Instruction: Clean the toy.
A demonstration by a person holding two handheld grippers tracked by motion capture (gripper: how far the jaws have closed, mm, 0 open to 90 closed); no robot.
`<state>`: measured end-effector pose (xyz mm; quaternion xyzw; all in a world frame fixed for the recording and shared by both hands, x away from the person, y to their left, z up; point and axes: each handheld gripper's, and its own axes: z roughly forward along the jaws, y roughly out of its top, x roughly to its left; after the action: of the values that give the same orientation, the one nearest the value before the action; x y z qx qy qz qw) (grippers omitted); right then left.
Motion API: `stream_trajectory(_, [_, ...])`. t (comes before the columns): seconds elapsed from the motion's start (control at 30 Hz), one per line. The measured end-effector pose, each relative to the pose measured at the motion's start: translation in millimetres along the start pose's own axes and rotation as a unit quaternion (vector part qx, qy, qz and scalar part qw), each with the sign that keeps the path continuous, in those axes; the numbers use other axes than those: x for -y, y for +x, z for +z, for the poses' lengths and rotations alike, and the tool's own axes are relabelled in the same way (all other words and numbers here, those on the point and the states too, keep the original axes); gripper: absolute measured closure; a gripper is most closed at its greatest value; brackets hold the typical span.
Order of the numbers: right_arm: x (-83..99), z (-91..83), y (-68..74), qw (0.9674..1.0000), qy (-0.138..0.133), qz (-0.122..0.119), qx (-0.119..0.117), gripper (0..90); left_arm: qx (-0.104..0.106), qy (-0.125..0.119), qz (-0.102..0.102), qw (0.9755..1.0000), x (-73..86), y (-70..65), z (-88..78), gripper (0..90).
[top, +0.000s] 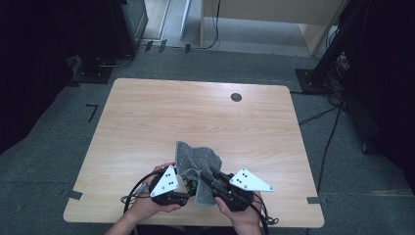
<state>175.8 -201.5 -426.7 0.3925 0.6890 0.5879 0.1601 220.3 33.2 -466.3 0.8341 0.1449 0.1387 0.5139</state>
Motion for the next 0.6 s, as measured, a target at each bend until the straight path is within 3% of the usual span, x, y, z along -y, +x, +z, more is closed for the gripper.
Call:
stream_trajectory(0.07, [2.4,0.3,-6.3,0.9999,-0.002,0.016,-0.001,72.1,0.003,-0.004,-0.001,1.0000,1.0,2.2,-3.2,34.0])
stream_trajectory(0.17, [7.0,-1.4,-25.3,0.9984,0.015,0.043,0.036,72.7,0.004,-0.018,-0.014,0.9997,1.9,6.9,-7.2,34.1])
stream_trajectory(0.23, [8.0,-4.4,-31.5,0.9972,0.015,0.048,0.055,73.0,-0.006,-0.018,-0.010,0.9998,1.7,7.6,-7.1,34.1])
stream_trajectory(0.3, [4.9,-7.7,-28.0,0.9978,0.002,0.046,0.048,73.0,-0.020,0.006,0.009,0.9997,3.3,5.1,-2.7,34.1])
stream_trajectory(0.37, [-0.2,-8.3,-17.6,0.9991,-0.009,0.030,0.030,72.9,-0.019,0.016,0.015,0.9996,5.3,1.9,2.1,34.1])
stream_trajectory(0.47, [-0.8,-1.5,-0.2,0.9999,0.001,0.010,0.001,72.7,-0.009,0.006,0.016,0.9998,2.9,-3.4,3.2,34.1])
stream_trajectory(0.53, [2.6,2.4,2.4,1.0000,0.003,0.004,0.002,72.5,-0.012,0.008,0.019,0.9997,1.4,-3.8,1.4,34.1])
stream_trajectory(0.6, [4.5,1.7,-5.2,0.9997,0.000,0.022,0.014,72.7,-0.005,-0.002,0.010,0.9999,1.8,-0.1,-3.2,34.1])
